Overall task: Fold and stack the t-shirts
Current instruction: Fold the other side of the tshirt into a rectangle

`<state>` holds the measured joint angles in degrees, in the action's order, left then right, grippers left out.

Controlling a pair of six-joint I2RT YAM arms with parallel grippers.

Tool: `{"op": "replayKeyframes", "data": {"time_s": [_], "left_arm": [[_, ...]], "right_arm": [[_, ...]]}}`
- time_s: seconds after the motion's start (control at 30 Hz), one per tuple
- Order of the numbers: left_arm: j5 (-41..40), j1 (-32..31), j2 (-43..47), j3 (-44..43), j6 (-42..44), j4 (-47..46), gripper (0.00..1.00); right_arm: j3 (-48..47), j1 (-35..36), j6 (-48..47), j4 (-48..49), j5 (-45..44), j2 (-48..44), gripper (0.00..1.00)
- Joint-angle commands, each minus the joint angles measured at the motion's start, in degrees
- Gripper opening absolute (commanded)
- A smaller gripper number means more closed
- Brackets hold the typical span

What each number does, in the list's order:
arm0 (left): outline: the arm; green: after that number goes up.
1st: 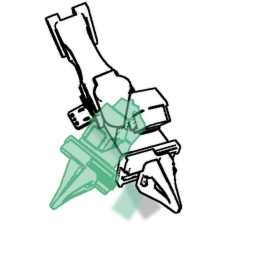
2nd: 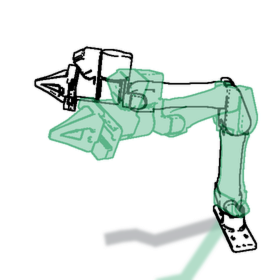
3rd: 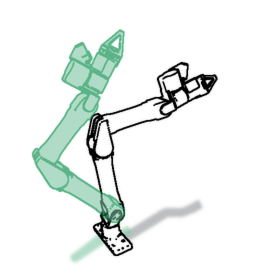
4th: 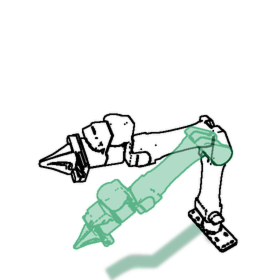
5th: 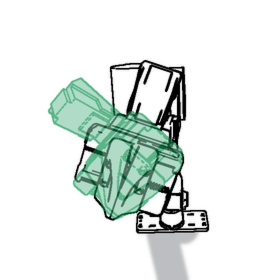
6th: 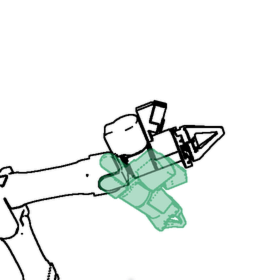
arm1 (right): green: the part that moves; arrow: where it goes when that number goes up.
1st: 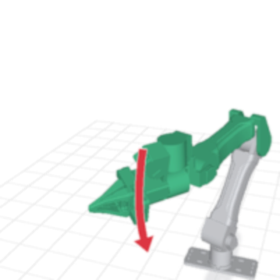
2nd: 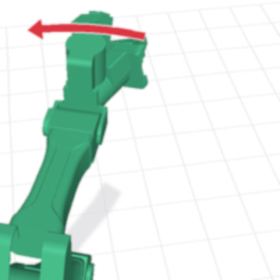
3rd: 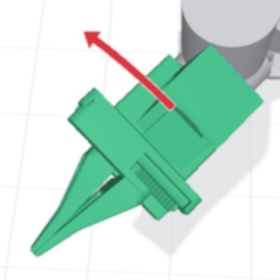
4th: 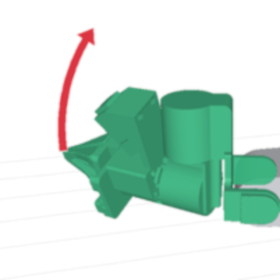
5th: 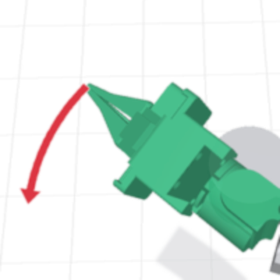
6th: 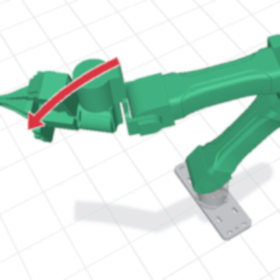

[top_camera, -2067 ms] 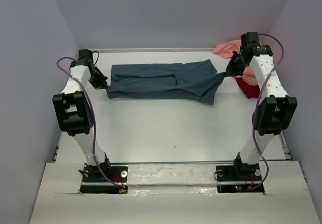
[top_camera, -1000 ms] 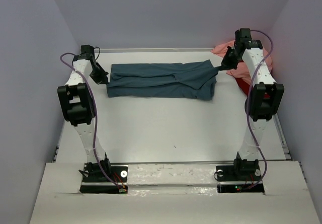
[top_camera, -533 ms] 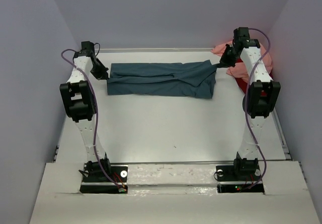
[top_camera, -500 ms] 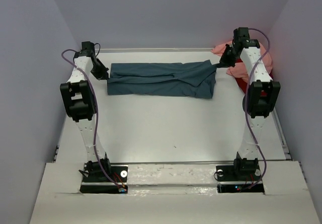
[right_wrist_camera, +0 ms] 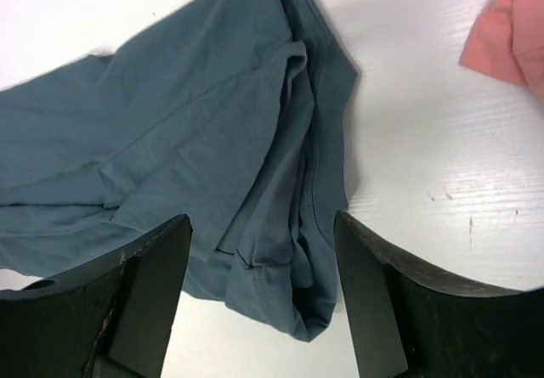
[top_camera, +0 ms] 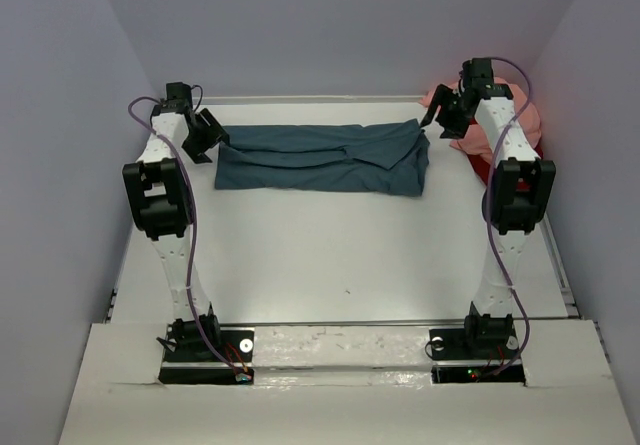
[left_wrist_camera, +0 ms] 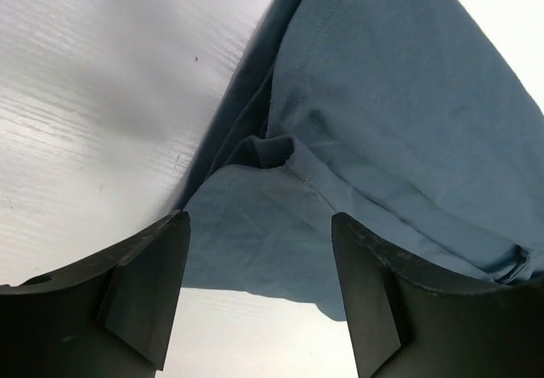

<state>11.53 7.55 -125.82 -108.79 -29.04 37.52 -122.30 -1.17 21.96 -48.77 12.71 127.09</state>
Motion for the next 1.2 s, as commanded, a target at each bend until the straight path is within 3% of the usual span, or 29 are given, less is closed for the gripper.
{"op": "replayKeyframes", "data": {"time_s": [0.0,0.13,0.27,0.4,0.6,0.73,0.87,1.17], "left_arm": [[2.26,-0.26,6.8,-1.43,-0.23,-2.1,0.77],[2.71,-0.52,9.89,0.24,0.12,-2.1,0.77],[2.44,-0.7,12.26,0.69,1.17,-1.92,0.77],[5.87,-0.96,13.84,2.09,1.44,-2.27,0.76],[7.71,-3.07,17.1,11.04,1.44,-5.69,0.74],[10.35,-4.65,16.31,14.57,1.53,-7.81,0.61],[10.71,-6.32,14.2,15.63,1.79,-8.25,0.23],[10.71,-7.29,11.65,13.35,2.14,-8.08,0.23]], "right_arm": [[3.02,-0.59,-0.78,0.88,0.47,-5.61,0.73],[10.57,-0.59,0.54,0.78,4.93,-10.79,0.72],[25.67,-0.59,2.56,7.1,9.07,-18.35,0.7],[33.08,-0.07,3.01,8.17,10.23,-23.02,0.68],[40.2,0.47,2.92,10.98,10.93,-26.19,0.65],[44.15,0.47,3.36,13.35,11.72,-26.72,0.62],[46.18,0.99,3.27,15.11,11.72,-26.37,0.62],[45.66,1.52,1.25,16.78,10.76,-23.56,0.64]]}}
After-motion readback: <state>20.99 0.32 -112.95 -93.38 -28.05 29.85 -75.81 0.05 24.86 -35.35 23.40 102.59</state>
